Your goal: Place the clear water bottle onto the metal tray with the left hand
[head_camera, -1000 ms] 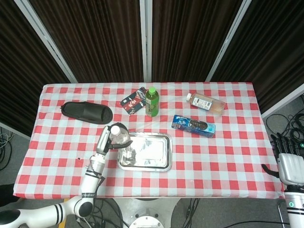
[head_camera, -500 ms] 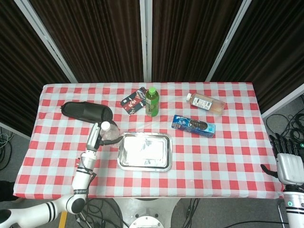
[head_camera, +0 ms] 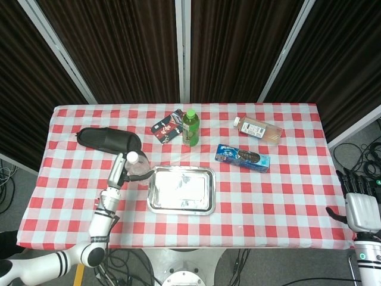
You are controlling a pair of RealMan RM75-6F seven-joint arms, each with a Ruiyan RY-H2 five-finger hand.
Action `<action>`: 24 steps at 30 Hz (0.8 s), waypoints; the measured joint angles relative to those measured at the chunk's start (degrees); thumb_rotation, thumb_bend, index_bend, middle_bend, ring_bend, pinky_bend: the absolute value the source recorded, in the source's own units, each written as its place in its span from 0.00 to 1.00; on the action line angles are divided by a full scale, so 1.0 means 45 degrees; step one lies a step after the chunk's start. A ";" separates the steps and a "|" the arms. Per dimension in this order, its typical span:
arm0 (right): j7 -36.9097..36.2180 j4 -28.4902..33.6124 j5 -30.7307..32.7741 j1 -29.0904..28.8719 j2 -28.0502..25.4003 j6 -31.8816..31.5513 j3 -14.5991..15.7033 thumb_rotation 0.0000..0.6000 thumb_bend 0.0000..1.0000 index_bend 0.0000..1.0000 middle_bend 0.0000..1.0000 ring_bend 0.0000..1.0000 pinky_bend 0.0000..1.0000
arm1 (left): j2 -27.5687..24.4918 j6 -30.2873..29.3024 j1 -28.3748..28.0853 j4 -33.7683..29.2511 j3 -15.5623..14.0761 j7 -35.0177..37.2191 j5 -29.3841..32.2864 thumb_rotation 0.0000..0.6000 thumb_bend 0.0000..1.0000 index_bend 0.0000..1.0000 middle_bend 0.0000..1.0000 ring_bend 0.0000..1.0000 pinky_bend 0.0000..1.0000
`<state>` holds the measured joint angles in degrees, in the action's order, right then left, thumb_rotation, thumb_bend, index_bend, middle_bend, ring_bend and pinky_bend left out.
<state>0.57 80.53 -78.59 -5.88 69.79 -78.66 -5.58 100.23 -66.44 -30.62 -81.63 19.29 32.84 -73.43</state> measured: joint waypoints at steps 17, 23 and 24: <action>0.0002 -0.0167 0.0092 -0.0110 0.0095 0.0358 0.0062 1.00 0.10 0.00 0.00 0.00 0.00 | -0.1028 -0.0057 -0.0347 0.0725 0.0842 -0.0615 0.0420 1.00 0.23 0.63 0.68 0.49 0.52; 0.0033 -0.0198 0.0186 -0.0079 0.0119 0.0327 0.0033 1.00 0.10 0.00 0.00 0.00 0.00 | -0.0448 0.0063 -0.0440 -0.0648 0.0311 -0.0465 0.0125 1.00 0.23 0.63 0.68 0.49 0.52; 0.0014 -0.0190 0.0179 -0.0069 0.0106 0.0299 0.0030 1.00 0.10 0.00 0.00 0.00 0.00 | -0.0366 -0.0053 -0.0427 -0.0966 0.0230 -0.0471 -0.0045 1.00 0.23 0.63 0.68 0.49 0.53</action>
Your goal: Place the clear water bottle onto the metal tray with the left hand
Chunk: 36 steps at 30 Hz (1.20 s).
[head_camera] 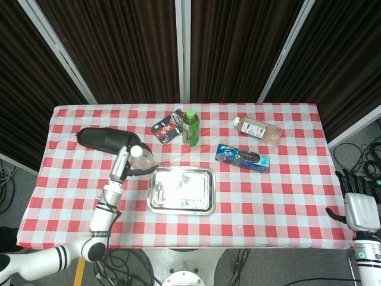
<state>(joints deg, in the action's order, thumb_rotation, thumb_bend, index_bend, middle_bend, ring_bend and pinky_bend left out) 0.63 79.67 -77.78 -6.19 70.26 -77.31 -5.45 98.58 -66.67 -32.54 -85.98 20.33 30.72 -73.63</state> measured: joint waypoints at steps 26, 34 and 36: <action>-0.0068 -0.0071 0.0098 -0.0024 -0.0008 0.0206 0.0022 1.00 0.10 0.00 0.00 0.00 0.00 | 0.1899 -0.0337 0.0330 0.0810 -0.1593 0.1490 -0.0948 1.00 0.22 0.63 0.68 0.50 0.53; -0.0191 -0.0391 0.0398 -0.0059 0.0068 0.0462 -0.0053 1.00 0.10 0.00 0.00 0.00 0.00 | 0.3290 -0.0730 0.0319 0.3297 -0.1880 0.2327 -0.1496 1.00 0.22 0.63 0.68 0.50 0.53; -0.0256 -0.0456 0.0441 -0.0063 0.0079 0.0507 -0.0071 1.00 0.10 0.00 0.00 0.00 0.00 | 0.3526 -0.0753 0.0277 0.3778 -0.1901 0.2544 -0.1588 1.00 0.22 0.63 0.68 0.50 0.53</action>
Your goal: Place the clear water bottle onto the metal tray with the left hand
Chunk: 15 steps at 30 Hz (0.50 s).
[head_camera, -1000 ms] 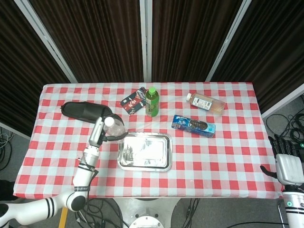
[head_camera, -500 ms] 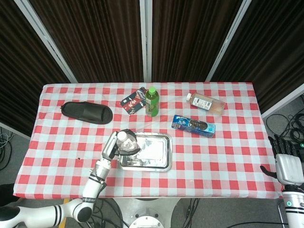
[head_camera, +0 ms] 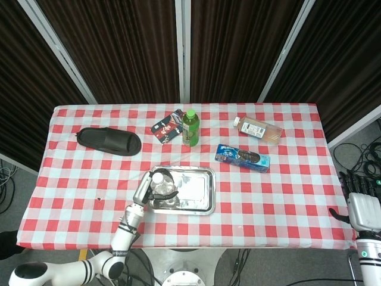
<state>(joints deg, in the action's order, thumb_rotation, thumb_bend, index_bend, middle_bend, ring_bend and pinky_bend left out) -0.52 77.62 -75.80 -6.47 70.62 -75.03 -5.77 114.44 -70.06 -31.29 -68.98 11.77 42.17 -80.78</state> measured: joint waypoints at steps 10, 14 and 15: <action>-0.0197 -0.0215 0.0118 -0.0005 0.0038 0.0186 -0.0008 1.00 0.10 0.00 0.00 0.00 0.00 | 0.0898 -0.0136 -0.0281 0.1852 -0.0007 0.1227 -0.0470 1.00 0.12 0.43 0.50 0.37 0.42; -0.0171 -0.0190 0.0114 -0.0023 0.0051 0.0201 -0.0015 1.00 0.10 0.00 0.00 0.00 0.00 | 0.0857 -0.0271 -0.0279 0.1942 -0.0210 0.1687 -0.0761 1.00 0.05 0.27 0.32 0.24 0.31; -0.0172 -0.0181 0.0113 -0.0019 0.0045 0.0197 -0.0015 1.00 0.10 0.00 0.00 0.00 0.00 | 0.0843 -0.0325 -0.0268 0.1950 -0.0254 0.1718 -0.0813 1.00 0.05 0.26 0.31 0.23 0.30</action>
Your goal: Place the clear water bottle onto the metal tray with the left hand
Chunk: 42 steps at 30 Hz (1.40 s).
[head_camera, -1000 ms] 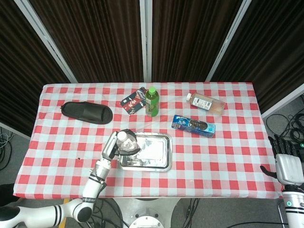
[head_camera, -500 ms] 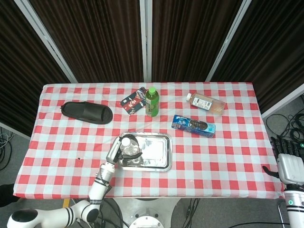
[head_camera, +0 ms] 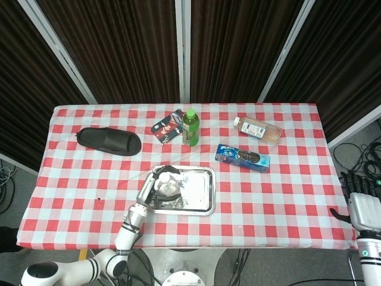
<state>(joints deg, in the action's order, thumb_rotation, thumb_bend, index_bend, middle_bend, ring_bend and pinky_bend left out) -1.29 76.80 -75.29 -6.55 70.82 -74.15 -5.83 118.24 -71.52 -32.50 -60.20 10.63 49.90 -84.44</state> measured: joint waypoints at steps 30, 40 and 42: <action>0.0064 0.0779 -0.0161 0.0028 -0.0360 -0.0393 -0.0107 1.00 0.10 0.00 0.00 0.00 0.00 | -0.4037 0.0595 -0.1016 -0.6389 0.3122 -0.4574 0.1512 1.00 0.00 0.20 0.28 0.21 0.27; -0.0053 0.0582 -0.0127 0.0016 -0.0323 -0.0297 -0.0086 1.00 0.10 0.00 0.00 0.00 0.00 | -0.5389 0.1097 -0.1141 -0.3231 0.3362 -0.5916 0.2176 1.00 0.20 0.29 0.30 0.21 0.27; -0.0070 0.0528 -0.0105 0.0007 -0.0298 -0.0273 -0.0096 1.00 0.10 0.00 0.00 0.00 0.00 | -0.5949 0.1091 -0.0974 -0.2605 0.3112 -0.6362 0.2093 1.00 0.20 0.30 0.30 0.21 0.27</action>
<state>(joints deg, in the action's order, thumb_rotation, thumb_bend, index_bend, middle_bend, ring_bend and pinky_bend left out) -1.61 79.18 -75.76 -6.52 69.48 -75.38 -6.26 91.47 -66.61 -36.88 -71.92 24.63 21.27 -75.02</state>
